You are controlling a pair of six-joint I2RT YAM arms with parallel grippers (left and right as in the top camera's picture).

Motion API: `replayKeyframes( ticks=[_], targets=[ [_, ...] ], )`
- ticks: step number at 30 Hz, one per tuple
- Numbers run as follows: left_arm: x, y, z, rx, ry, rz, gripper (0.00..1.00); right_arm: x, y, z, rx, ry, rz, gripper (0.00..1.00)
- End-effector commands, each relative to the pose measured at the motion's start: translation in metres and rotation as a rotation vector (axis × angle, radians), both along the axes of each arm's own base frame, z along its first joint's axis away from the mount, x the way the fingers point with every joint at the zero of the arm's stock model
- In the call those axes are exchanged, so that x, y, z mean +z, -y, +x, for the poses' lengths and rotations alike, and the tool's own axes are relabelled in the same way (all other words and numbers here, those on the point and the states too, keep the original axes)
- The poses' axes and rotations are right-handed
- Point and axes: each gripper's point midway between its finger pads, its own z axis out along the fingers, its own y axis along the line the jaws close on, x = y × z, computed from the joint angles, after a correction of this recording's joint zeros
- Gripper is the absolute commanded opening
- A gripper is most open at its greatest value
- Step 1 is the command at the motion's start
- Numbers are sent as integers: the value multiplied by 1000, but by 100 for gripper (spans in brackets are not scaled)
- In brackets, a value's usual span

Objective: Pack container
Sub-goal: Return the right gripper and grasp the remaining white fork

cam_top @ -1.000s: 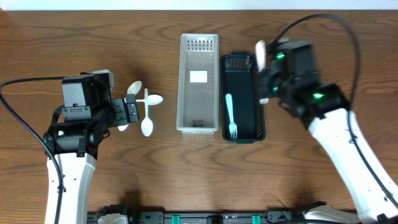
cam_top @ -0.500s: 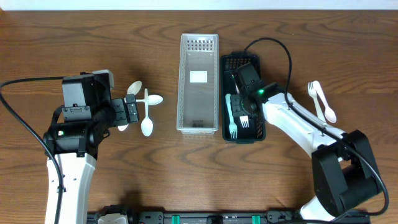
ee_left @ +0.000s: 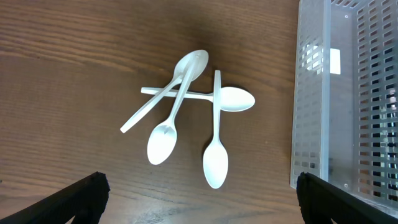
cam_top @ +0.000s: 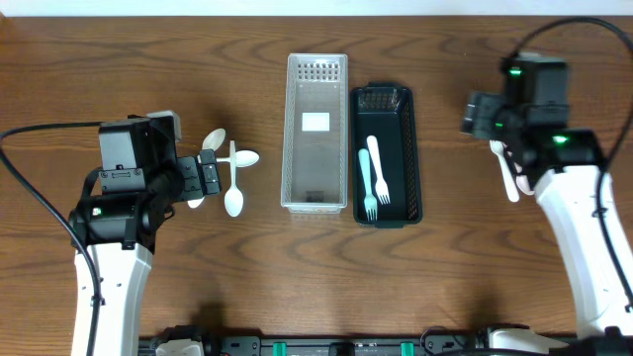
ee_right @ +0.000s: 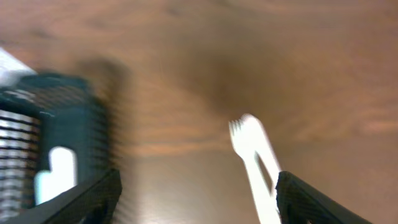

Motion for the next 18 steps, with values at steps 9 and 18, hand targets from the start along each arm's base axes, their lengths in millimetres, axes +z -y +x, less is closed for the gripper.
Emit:
replayKeyframes(
  ticks=[9,18],
  targets=[
    [6,-1,3,4,13,-2,98,-128,66,-10,6,-358,-19,93],
    [6,-1,3,3,13,-2,98,-186,53,-5,88,-448,63,82]
  ],
)
